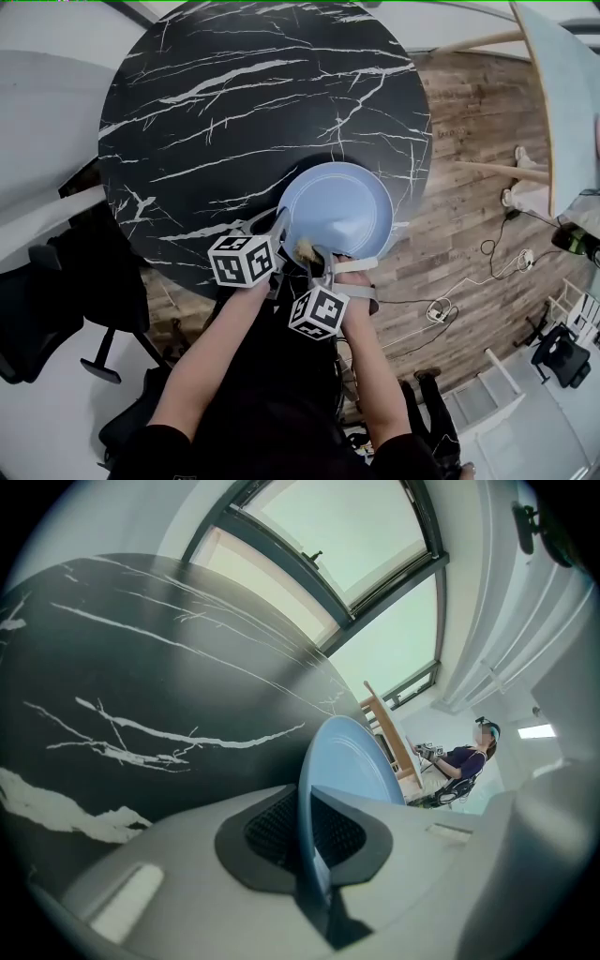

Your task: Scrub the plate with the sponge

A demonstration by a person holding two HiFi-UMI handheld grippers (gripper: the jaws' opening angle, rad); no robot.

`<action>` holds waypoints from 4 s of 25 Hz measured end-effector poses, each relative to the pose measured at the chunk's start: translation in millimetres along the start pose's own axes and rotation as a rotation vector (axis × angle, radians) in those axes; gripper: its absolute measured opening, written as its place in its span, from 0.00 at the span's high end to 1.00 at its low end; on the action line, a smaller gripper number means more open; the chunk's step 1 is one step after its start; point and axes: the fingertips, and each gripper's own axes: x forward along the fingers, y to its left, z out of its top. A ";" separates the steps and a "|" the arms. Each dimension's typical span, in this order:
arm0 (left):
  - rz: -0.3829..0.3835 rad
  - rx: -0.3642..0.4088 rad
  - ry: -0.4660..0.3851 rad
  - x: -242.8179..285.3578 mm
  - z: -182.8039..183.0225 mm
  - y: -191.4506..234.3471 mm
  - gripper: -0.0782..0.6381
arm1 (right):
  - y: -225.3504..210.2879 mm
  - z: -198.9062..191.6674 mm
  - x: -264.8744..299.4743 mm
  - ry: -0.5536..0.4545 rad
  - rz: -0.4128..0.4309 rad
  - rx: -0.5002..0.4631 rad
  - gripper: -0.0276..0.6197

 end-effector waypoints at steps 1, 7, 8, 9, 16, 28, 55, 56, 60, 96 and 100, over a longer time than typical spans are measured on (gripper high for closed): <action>0.000 0.000 0.001 0.1 -0.5 -0.1 0.86 | -1.5 2.7 -0.4 -0.005 0.001 -0.011 0.89; -0.003 -0.006 0.005 -0.3 -0.4 1.2 0.86 | -6.6 23.7 4.3 -0.058 -0.025 -0.093 0.89; -0.003 -0.006 0.007 -0.4 -0.8 0.7 0.86 | -7.4 25.2 4.5 -0.058 -0.028 -0.109 0.89; -0.003 -0.004 0.009 -0.3 -1.5 0.0 0.86 | -7.7 25.9 5.1 -0.058 -0.029 -0.123 0.89; 0.007 0.030 0.014 -1.3 -0.8 1.2 0.86 | -5.4 31.5 13.4 -0.055 -0.017 -0.234 0.89; 0.015 0.053 0.036 -0.8 -3.0 -2.2 0.87 | -30.0 38.6 13.2 -0.090 0.072 -0.272 0.89; 0.051 0.031 0.012 -4.2 -4.1 0.7 0.87 | -150.4 25.0 33.8 -0.052 -0.056 -0.101 0.89; 0.053 0.028 0.008 -3.8 -4.0 0.2 0.87 | -158.0 21.7 33.9 -0.048 -0.081 -0.093 0.89; 0.048 0.014 -0.001 -1.6 -3.4 -1.9 0.87 | -174.7 9.2 31.5 -0.047 -0.122 -0.046 0.89; 0.024 -0.035 -0.007 -1.9 -3.8 0.4 0.86 | -42.8 -1.3 6.7 -0.047 -0.081 -0.115 0.90; 0.019 -0.030 -0.002 -1.3 -4.4 0.2 0.86 | -24.3 -4.9 1.3 -0.034 -0.052 -0.120 0.90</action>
